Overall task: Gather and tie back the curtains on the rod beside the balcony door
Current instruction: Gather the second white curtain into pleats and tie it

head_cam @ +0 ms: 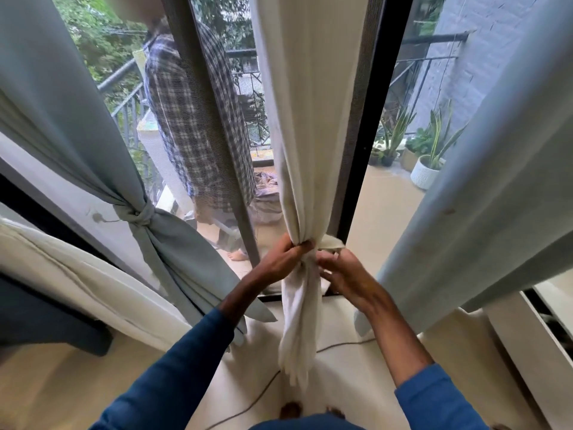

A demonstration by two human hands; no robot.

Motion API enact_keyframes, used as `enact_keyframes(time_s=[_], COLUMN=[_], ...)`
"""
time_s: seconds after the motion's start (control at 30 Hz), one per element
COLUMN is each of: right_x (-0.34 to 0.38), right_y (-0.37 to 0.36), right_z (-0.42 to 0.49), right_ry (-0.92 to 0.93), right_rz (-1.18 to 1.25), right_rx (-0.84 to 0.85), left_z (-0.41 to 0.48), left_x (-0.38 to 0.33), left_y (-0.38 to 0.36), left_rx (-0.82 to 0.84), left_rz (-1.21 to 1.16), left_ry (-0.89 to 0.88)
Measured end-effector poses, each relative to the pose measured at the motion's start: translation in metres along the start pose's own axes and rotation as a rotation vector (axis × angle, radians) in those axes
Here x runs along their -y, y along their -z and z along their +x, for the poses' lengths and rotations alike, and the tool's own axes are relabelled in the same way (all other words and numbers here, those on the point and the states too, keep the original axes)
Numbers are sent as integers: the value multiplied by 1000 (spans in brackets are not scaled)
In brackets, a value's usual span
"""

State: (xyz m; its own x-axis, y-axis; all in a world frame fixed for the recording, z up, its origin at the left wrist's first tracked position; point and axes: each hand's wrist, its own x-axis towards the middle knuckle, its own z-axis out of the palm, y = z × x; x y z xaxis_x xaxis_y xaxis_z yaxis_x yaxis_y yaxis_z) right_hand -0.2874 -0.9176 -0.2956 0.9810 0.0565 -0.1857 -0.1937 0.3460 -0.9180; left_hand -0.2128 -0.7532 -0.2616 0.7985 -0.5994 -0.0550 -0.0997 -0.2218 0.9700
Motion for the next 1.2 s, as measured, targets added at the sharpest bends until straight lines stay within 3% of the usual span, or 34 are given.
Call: enact_keyframes(time_s=[0.07, 0.13, 0.27, 0.4, 0.5, 0.6, 0.7, 0.77, 0.9, 0.97, 1.03, 1.13, 1.2], right_x=[17, 32, 44, 38, 20, -7, -11, 9, 59, 73, 77, 60, 45], right_y=[9, 13, 14, 24, 24, -1, -25, -36, -45, -45, -50, -52, -49], right_z=[-4, -6, -18, -35, -44, -49, -49, -45, -33, -24, -16, -7, -3], right_ry=[24, 31, 72, 210, 173, 1, -20, -29, 48, 154, 230, 543, 652], right_rz=[291, 386, 254, 101, -122, -347, -459, -327, 155, 196, -71, -931, -1187], right_rx=[-86, -216, -286, -483, -572, -380, -207, -178, -285, -283, -303, -417, -370], left_z=[4, 6, 18, 33, 32, 32, 31, 29, 22, 19, 15, 13, 11], left_x=[1, -3, -15, -8, -8, -8, -6, -4, -3, -3, -3, -1, -1], left_y=[10, 17, 20, 31, 30, 24, 13, 5, -6, -10, -11, -11, -9], left_rx=[-18, -16, 8, -122, -187, -271, -290, -298, -310, -287, -270, -269, -288], left_rz=[84, 148, 287, 547, 407, 197, -19, -74, -223, -271, -282, -283, -250], left_ry=[22, 52, 195, 326, 422, 434, 437, 417, 379, 374, 370, 374, 384])
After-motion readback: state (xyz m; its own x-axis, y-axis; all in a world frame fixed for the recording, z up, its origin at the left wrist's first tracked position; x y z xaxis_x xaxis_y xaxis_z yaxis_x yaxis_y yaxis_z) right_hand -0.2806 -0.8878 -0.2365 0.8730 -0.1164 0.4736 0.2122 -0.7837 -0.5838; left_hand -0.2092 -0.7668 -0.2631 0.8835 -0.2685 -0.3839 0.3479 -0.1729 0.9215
